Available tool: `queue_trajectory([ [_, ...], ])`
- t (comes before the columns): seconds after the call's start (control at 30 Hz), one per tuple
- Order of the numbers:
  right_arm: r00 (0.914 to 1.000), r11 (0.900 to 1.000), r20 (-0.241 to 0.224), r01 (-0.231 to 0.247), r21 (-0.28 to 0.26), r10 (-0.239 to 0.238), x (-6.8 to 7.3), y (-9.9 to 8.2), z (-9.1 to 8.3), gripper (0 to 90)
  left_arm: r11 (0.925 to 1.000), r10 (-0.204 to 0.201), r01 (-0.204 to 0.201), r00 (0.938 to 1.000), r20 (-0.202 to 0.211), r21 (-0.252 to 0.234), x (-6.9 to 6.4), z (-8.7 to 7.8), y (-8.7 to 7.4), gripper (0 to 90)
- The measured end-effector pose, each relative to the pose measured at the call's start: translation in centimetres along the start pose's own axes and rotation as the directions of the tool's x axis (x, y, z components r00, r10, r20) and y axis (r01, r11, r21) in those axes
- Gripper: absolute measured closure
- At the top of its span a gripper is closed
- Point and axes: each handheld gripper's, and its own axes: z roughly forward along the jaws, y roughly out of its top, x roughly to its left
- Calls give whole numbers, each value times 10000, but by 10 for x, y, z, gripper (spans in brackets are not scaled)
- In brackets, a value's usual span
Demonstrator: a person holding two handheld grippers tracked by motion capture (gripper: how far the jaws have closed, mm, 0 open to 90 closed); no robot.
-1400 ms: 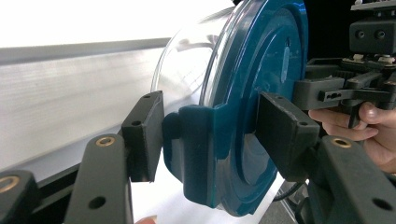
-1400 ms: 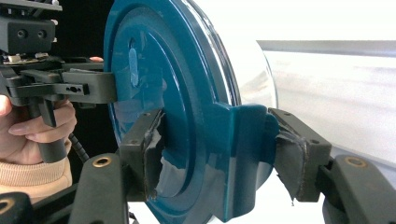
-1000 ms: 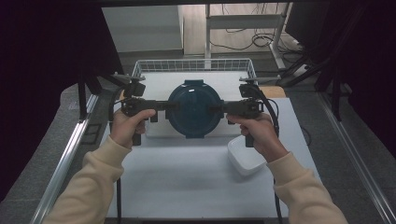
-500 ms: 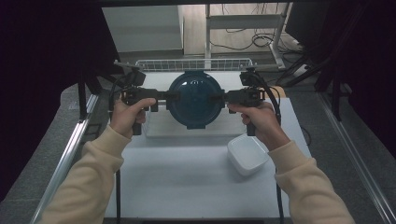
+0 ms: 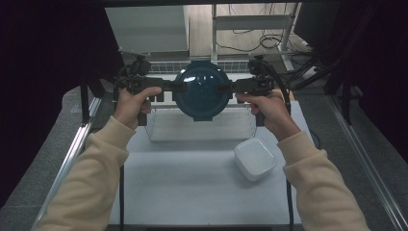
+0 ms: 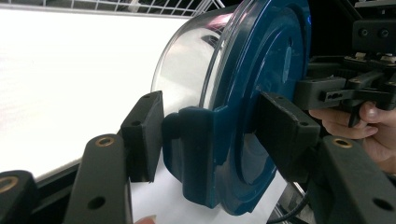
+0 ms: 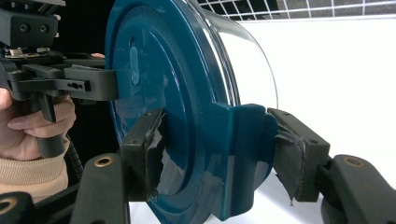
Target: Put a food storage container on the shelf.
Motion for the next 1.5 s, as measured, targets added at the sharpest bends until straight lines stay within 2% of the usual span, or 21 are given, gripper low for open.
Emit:
queue_trajectory([
  [0.27, 10000, 9999, 48, 54, -100, -54, -5, 17, 4, 391, 10000, -18, 18, 10000, 52, -27, 8, 4, 17, 427],
  [0.47, 9999, 9999, 14, -154, 28, 154, -16, 28, 13, 391, 9998, -156, 157, 9999, -30, 127, 17, 10, 29, 424],
  [0.67, 9996, 9996, 12, -282, 14, 282, -24, 35, 14, 391, 9994, -255, 256, 9997, -31, 228, 22, 18, 37, 423],
  [0.73, 9995, 9996, 65, -295, 53, 295, -26, 37, 16, 391, 9993, -302, 301, 9995, 39, 203, 27, 22, 38, 423],
  [0.93, 9979, 9973, 98, -636, 371, 633, -42, 40, 35, 390, 9956, -665, 668, 9978, -73, 655, 50, 34, 38, 418],
  [1.0, 9968, 9961, 4, -794, 377, 795, -49, 41, 39, 394, 9940, -976, 973, 9952, 48, 505, 55, 36, 39, 422],
  [1.1, 9954, 9949, -148, -940, 378, 946, -56, 45, 42, 394, 9925, -1130, 1123, 9935, 128, 476, 60, 39, 42, 428],
  [1.3, 9888, 9882, -205, -1469, 423, 1478, -66, 52, 49, 386, 9821, -1847, 1836, 9825, 242, 422, 74, 49, 47, 412],
  [1.37, 9796, 9796, -276, -1981, 334, 1990, -72, 53, 54, 378, 9795, -1982, 1971, 9799, 235, 424, 77, 51, 47, 403],
  [1.4, 9796, 9796, -276, -1981, 334, 1990, -72, 53, 54, 378, 9782, -2039, 2029, 9787, 215, 440, 77, 52, 48, 403],
  [1.5, 9706, 9708, -301, -2378, 307, 2388, -79, 54, 59, 357, 9739, -2219, 2206, 9749, 192, 536, 81, 57, 48, 384],
])
